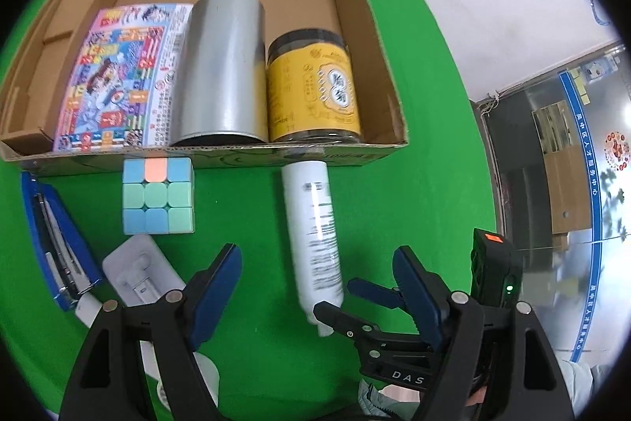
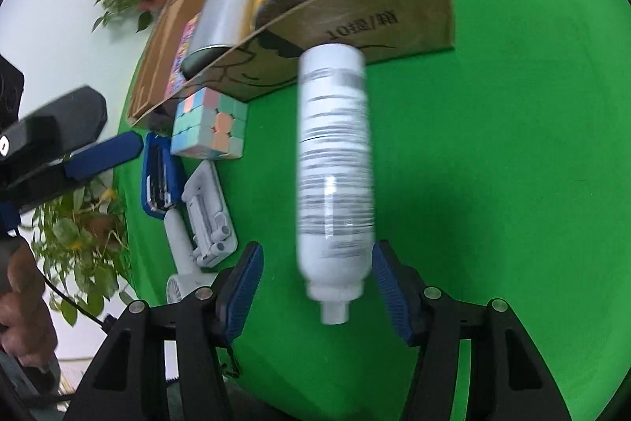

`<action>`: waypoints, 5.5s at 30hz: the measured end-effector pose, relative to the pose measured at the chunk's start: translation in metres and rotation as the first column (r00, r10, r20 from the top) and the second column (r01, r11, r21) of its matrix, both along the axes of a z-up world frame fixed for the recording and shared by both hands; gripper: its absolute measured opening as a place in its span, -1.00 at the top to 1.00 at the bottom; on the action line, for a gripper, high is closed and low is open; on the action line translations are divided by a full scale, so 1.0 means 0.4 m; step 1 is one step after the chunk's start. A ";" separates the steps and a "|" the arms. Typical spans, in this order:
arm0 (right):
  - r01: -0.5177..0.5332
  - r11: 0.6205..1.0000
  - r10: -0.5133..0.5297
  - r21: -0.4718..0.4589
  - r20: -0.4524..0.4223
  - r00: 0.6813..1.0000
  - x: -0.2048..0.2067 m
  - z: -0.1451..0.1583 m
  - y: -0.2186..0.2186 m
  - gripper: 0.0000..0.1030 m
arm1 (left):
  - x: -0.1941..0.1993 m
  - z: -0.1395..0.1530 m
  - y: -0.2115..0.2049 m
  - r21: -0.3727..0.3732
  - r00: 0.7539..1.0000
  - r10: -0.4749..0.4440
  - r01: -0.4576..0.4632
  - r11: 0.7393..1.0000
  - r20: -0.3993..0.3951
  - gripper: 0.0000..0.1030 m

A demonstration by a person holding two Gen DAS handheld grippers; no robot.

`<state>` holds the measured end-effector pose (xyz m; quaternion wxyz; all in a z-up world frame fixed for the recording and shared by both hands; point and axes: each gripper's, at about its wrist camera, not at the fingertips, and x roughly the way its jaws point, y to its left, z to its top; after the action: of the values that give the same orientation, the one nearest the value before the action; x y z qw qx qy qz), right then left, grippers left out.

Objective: Organize rigid objects
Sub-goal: 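Grasp the white spray bottle with the right tool while the left tool closes on it, then lift the spray bottle with the right tool and turn it upright, then carry the upright spray bottle over the box with both tools, then lower the spray bottle into the box beside the jar, open both tools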

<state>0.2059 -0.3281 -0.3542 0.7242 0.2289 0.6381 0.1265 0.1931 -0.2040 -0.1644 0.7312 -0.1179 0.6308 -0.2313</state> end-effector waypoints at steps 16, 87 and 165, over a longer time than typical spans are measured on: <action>-0.079 0.997 0.080 0.015 -0.080 0.994 0.047 -0.070 0.181 0.22 | 0.034 -0.225 0.023 -0.011 0.971 0.027 -0.031 0.999 -0.238 0.26; 0.016 0.969 -0.013 -0.247 0.011 1.000 0.132 -0.077 -0.341 0.15 | 0.185 0.042 -0.235 -0.081 0.989 -0.136 0.131 0.988 -0.056 0.12; -0.039 0.973 0.082 -0.227 0.181 0.980 0.348 0.190 -0.235 -0.55 | 0.299 0.160 -0.137 0.067 0.984 -0.074 0.064 0.996 0.159 0.00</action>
<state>0.3452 -0.4220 -0.2783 0.7983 0.1136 0.5834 0.0975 0.3128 -0.2588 -0.1004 0.7749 -0.0542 0.5800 -0.2455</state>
